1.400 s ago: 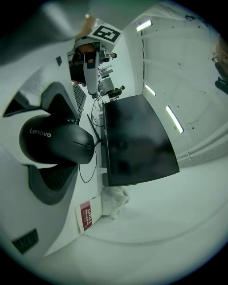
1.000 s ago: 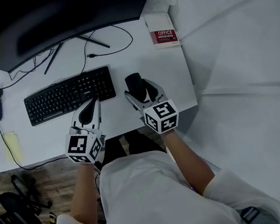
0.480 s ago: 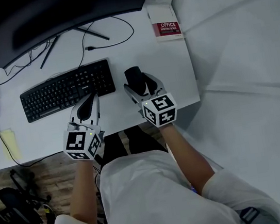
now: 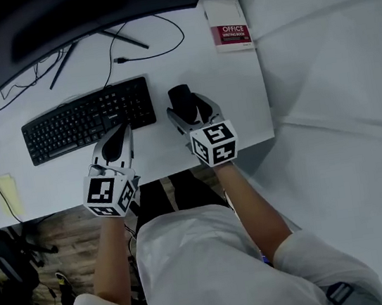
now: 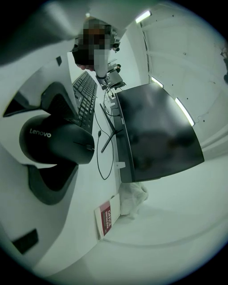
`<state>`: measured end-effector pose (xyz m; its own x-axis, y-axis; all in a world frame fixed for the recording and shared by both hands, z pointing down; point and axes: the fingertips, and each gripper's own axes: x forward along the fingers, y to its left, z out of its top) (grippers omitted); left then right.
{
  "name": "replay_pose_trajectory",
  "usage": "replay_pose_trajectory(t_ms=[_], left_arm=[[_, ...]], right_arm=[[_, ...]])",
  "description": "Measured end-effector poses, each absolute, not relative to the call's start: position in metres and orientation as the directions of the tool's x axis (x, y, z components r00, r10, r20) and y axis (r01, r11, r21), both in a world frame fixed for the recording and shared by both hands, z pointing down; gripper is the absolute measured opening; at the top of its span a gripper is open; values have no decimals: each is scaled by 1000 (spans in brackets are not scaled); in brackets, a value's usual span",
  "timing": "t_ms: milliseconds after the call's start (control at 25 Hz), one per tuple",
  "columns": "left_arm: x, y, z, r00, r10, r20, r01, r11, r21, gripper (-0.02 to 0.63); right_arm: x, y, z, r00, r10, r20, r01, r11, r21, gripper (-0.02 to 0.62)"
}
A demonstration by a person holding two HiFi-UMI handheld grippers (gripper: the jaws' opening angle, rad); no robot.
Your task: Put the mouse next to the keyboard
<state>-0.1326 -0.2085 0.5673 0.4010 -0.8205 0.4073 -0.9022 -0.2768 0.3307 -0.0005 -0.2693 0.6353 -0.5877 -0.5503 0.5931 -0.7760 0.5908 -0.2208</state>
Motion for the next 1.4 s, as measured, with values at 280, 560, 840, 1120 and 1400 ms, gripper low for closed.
replay_pose_trajectory(t_ms=[280,560,840,1120,1400], left_arm=[[-131,-211,575,397,-816,421,-903,-263,340,11],[-132,-216,581,390,-815,429,-905,-252,344,11],[-130,-220,587,394,-808,439,-902,-248,353,11],[-126,-219,590,405,-799,445,-897,-254,361,11],[-130,-220,592,400,-799,449,-899,-246,363,11]], right_arm=[[-3,-276,650,-579,-536,614,-775,595,-212,325],[-3,-284,660,-572,-530,626,-777,595,-206,325],[-7,-289,665,-566,-529,633,-779,594,-200,325],[-11,-289,672,-558,-527,641,-784,588,-199,325],[-13,-291,676,-552,-527,646,-787,585,-195,325]])
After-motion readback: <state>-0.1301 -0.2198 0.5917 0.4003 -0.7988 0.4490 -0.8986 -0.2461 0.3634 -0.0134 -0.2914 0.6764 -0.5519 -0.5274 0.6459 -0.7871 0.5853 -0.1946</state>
